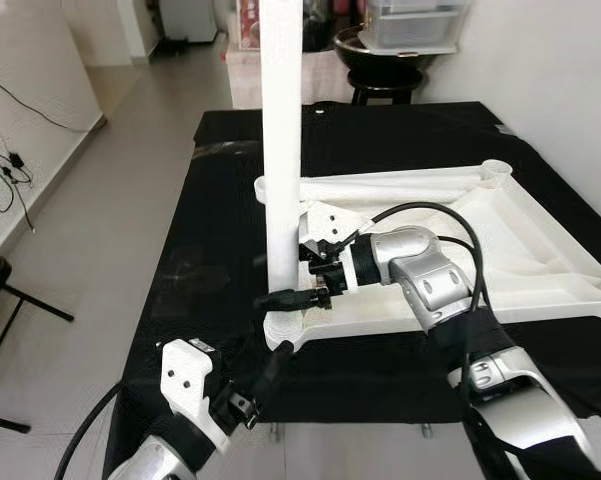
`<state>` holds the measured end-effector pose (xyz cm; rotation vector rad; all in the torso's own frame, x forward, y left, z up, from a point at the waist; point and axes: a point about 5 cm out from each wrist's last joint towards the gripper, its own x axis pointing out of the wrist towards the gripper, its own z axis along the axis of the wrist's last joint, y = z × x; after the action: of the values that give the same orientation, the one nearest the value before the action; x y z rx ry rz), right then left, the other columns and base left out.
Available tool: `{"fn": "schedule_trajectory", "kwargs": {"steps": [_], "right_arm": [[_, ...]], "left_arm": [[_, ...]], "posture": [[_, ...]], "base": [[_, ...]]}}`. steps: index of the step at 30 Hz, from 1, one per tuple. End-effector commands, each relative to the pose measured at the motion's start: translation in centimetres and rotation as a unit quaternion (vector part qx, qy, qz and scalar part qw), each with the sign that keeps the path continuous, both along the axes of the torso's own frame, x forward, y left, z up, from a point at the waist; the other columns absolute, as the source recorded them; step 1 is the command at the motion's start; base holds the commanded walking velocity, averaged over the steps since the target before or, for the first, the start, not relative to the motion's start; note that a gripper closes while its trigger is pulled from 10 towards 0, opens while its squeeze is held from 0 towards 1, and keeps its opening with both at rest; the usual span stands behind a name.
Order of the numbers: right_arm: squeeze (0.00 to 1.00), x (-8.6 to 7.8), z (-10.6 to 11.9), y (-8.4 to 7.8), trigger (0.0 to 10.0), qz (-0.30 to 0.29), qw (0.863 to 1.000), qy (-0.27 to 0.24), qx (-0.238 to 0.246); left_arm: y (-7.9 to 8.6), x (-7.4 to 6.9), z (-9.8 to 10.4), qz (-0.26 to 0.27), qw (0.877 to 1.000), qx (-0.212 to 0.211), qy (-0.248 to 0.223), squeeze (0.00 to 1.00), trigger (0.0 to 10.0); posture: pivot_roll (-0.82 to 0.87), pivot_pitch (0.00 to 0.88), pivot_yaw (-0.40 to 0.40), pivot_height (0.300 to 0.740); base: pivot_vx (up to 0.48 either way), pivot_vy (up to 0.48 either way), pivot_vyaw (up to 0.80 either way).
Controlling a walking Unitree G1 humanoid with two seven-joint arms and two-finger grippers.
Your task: Building children table
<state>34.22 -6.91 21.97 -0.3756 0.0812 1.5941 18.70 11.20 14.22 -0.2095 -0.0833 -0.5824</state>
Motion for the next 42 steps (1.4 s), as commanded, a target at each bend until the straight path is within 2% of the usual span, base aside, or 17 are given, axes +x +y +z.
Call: {"fn": "schedule_trajectory", "kwargs": {"steps": [1,9,13,15,16,17,18,20,29,30,31,33,34,37,39,40,42], "right_arm": [[0.0,-0.5,-0.2,0.6,0.0,0.044,0.999,0.006,-0.002],[0.0,-1.1,-1.3,-0.7,0.0,0.021,0.999,0.024,0.021],[0.0,-0.8,-3.2,-0.4,0.0,-0.178,0.982,0.017,0.064],[0.0,-0.8,-3.2,-0.4,0.0,-0.178,0.982,0.017,0.064],[0.0,-0.5,-4.8,-1.1,0.0,-0.374,0.925,0.004,0.063],[0.0,-1.9,-6.4,-1.2,0.0,-0.454,0.89,0.001,0.051],[0.0,-3.1,-7.2,-1.1,0.0,-0.485,0.873,0.003,0.044],[0.0,-3.6,-7.5,-0.9,0.0,-0.494,0.868,0.002,0.043],[0.0,-3.1,-6.6,0.5,0.0,-0.439,0.897,-0.005,0.05],[0.0,-3.1,-6.4,0.7,3.1,-0.425,0.904,-0.003,0.049],[0.0,-3.3,-5.8,1.3,10.0,-0.395,0.917,0.009,0.058],[0.0,-3.5,-5.5,1.7,10.0,-0.374,0.925,0.018,0.065],[0.91,-4.0,-4.8,2.2,10.0,-0.338,0.938,0.023,0.076],[1.0,-4.3,-3.9,2.5,10.0,-0.29,0.953,0.033,0.087],[1.0,-4.2,-2.1,2.4,10.0,-0.181,0.978,0.027,0.101],[1.0,-4.2,-2.1,2.4,10.0,-0.181,0.978,0.027,0.101],[1.0,-3.6,-0.6,1.5,10.0,-0.075,0.993,0.005,0.087]], "left_arm": [[-0.2,0.0,-0.4,0.002,1.0,-0.004,0.008,0.0,10.0],[-0.2,-0.1,-0.4,0.002,1.0,-0.006,0.007,0.0,10.0],[0.0,-0.1,-0.4,0.003,1.0,-0.004,0.007,0.0,10.0],[0.0,-0.1,-0.4,0.003,1.0,-0.004,0.007,0.0,10.0],[0.1,-0.1,-0.4,0.003,1.0,-0.003,0.007,0.0,10.0],[0.3,-0.1,-0.4,0.003,1.0,-0.002,0.007,0.0,10.0],[0.4,-0.1,-0.4,0.002,1.0,0.0,0.008,0.0,10.0],[0.6,0.0,-0.5,0.001,1.0,0.001,0.008,0.0,10.0],[0.7,0.2,-0.6,0.0,1.0,0.004,0.01,0.0,10.0],[0.8,0.2,-0.6,0.003,1.0,0.004,0.01,0.0,10.0],[0.8,0.2,-0.5,0.005,1.0,0.003,0.009,0.0,10.0],[0.7,0.2,-0.5,0.006,1.0,0.003,0.009,0.0,10.0],[0.7,0.2,-0.5,0.006,1.0,0.003,0.009,0.0,10.0],[0.6,0.2,-0.5,0.005,1.0,0.002,0.009,0.0,10.0],[0.5,0.2,-0.5,0.003,1.0,0.001,0.009,0.0,10.0],[0.5,0.2,-0.5,0.003,1.0,0.001,0.009,0.0,10.0],[0.4,0.2,-0.6,0.002,1.0,0.001,0.009,0.0,10.0]], "posture": [[0.08,0.078,-0.043,0.74],[0.07,0.075,-0.026,0.74],[0.07,0.073,-0.032,0.74],[0.07,0.073,-0.032,0.74],[0.05,0.074,-0.019,0.74],[0.05,0.071,-0.003,0.74],[0.04,0.065,0.003,0.74],[0.04,0.055,0.013,0.74],[0.05,0.05,0.013,0.74],[0.05,0.052,0.012,0.74],[0.05,0.053,0.011,0.74],[0.05,0.053,0.011,0.74],[0.05,0.051,0.007,0.74],[0.05,0.05,0.009,0.74],[0.06,0.05,0.008,0.74],[0.06,0.05,0.008,0.74],[0.07,0.047,0.008,0.74]], "base": [[0.0,0.0,0.0],[0.0,0.0,0.0],[0.0,0.0,0.0],[0.0,0.0,0.0],[0.0,0.0,0.0],[0.0,0.0,0.0],[0.0,0.0,0.0],[0.0,0.0,0.0],[0.0,0.0,0.0],[0.0,0.0,0.0],[0.0,0.0,0.0],[0.0,0.0,0.0],[0.0,0.0,0.0],[0.0,0.0,0.0],[0.0,0.0,0.0],[0.0,0.0,0.0],[0.0,0.0,0.0]]}}
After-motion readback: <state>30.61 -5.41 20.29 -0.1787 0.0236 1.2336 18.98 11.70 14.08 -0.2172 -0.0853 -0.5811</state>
